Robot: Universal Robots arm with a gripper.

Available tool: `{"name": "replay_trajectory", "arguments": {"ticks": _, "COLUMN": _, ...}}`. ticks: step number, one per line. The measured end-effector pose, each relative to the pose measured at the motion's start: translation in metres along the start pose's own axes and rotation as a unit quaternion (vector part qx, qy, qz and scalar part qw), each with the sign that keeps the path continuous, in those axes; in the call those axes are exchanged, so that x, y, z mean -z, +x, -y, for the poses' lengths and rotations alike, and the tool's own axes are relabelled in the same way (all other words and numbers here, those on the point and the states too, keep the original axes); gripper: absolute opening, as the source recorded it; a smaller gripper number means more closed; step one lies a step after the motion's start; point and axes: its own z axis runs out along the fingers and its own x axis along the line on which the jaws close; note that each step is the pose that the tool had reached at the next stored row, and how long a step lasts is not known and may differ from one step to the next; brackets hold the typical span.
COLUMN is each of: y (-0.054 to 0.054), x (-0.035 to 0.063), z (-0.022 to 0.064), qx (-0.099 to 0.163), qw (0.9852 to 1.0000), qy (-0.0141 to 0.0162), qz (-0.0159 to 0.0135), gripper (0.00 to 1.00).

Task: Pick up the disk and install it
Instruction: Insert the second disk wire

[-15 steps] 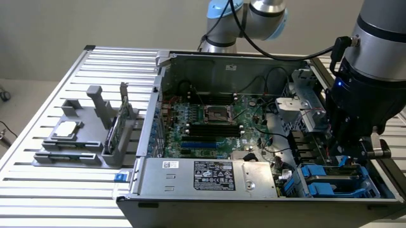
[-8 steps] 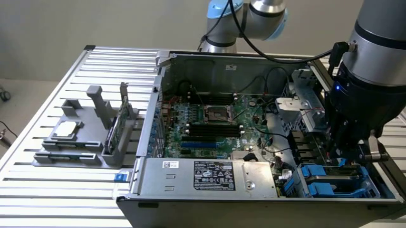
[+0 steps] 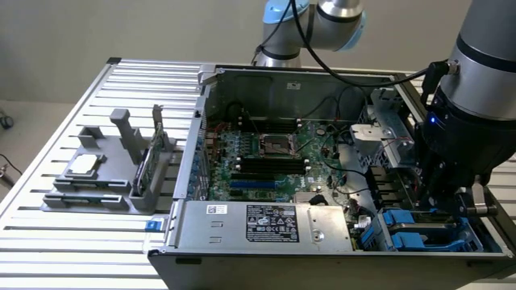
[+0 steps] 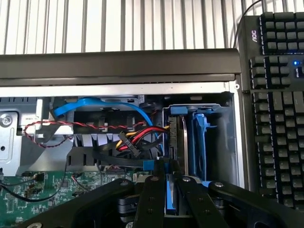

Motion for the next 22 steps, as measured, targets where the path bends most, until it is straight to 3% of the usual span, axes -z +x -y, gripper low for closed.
{"name": "replay_trajectory", "arguments": {"ticks": 5, "y": -0.004, "x": -0.0040, "z": -0.0014, "qx": 0.000, "qw": 1.0000, "qy": 0.0012, "qz": -0.0003, "gripper": 0.17}}
{"name": "replay_trajectory", "arguments": {"ticks": 18, "y": -0.008, "x": -0.0131, "z": -0.0045, "qx": -0.002, "qw": 1.0000, "qy": 0.0042, "qz": -0.0074, "gripper": 0.17}}
{"name": "replay_trajectory", "arguments": {"ticks": 22, "y": -0.008, "x": -0.0138, "z": -0.0046, "qx": -0.002, "qw": 1.0000, "qy": 0.0042, "qz": -0.0080, "gripper": 0.17}}
